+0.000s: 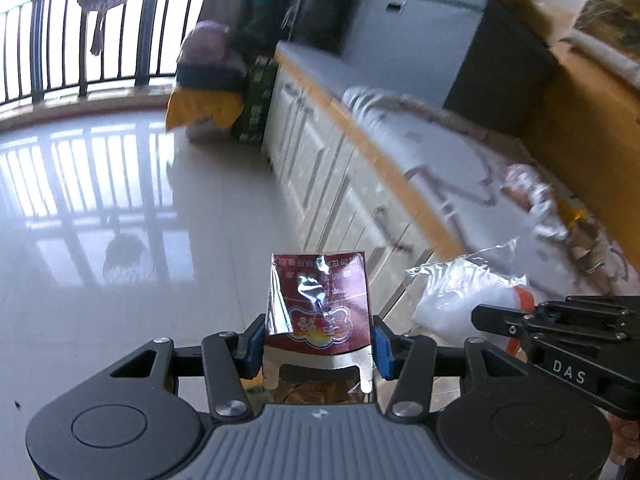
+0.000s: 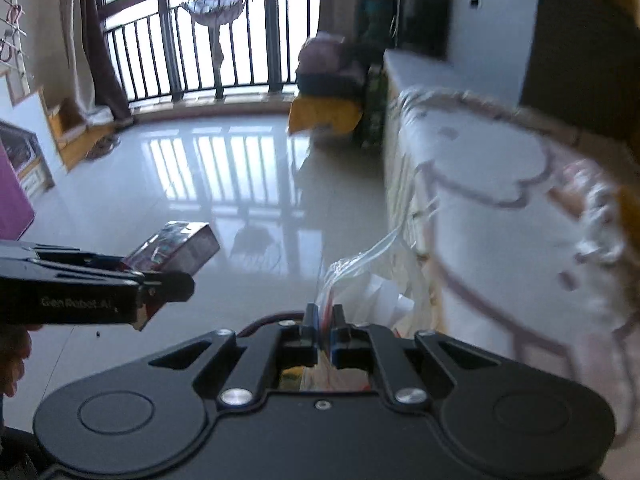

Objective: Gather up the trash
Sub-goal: 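Carry the red packet and clear bag with both tools over the trash bin, then open the left tool over the bin while the right tool releases the clear bag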

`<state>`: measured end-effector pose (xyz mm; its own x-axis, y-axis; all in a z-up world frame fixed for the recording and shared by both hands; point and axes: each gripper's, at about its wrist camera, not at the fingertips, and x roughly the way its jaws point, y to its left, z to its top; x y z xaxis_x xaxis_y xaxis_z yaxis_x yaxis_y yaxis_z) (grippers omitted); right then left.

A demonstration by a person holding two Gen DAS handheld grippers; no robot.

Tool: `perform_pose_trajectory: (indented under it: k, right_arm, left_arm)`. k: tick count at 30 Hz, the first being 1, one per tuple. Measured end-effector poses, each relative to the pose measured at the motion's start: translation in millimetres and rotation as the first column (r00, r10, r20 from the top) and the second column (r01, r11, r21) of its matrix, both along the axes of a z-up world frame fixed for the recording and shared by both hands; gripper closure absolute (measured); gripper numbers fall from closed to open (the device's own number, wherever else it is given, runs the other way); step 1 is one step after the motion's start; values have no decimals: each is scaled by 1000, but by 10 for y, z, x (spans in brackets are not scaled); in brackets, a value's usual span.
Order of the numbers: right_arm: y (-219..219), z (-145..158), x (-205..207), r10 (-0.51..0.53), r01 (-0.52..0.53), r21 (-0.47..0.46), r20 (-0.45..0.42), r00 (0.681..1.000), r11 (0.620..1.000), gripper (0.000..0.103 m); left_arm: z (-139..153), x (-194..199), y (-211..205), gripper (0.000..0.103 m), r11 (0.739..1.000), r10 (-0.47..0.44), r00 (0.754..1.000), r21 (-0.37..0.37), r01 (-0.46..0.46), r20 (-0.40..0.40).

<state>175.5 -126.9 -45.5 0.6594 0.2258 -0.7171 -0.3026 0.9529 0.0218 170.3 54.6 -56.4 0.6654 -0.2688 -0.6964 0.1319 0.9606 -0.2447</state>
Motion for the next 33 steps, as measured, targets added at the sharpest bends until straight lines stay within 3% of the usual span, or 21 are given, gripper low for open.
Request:
perform_pose_trajectory:
  k: [6, 15, 33]
  right_arm:
    - [207, -534, 371, 14, -12, 12, -141, 990, 1000, 97]
    - [256, -1296, 743, -29, 35, 11, -360, 933, 999, 97]
    - [111, -2110, 1049, -70, 118, 57, -530, 845, 991, 96]
  left_arm:
    - [-467, 223, 131, 51, 1000, 18, 996, -9, -19, -85]
    - [-1095, 532, 151, 51, 1000, 3, 981, 18, 0, -193]
    - [-2087, 796, -23, 50, 997, -25, 938, 54, 46, -346]
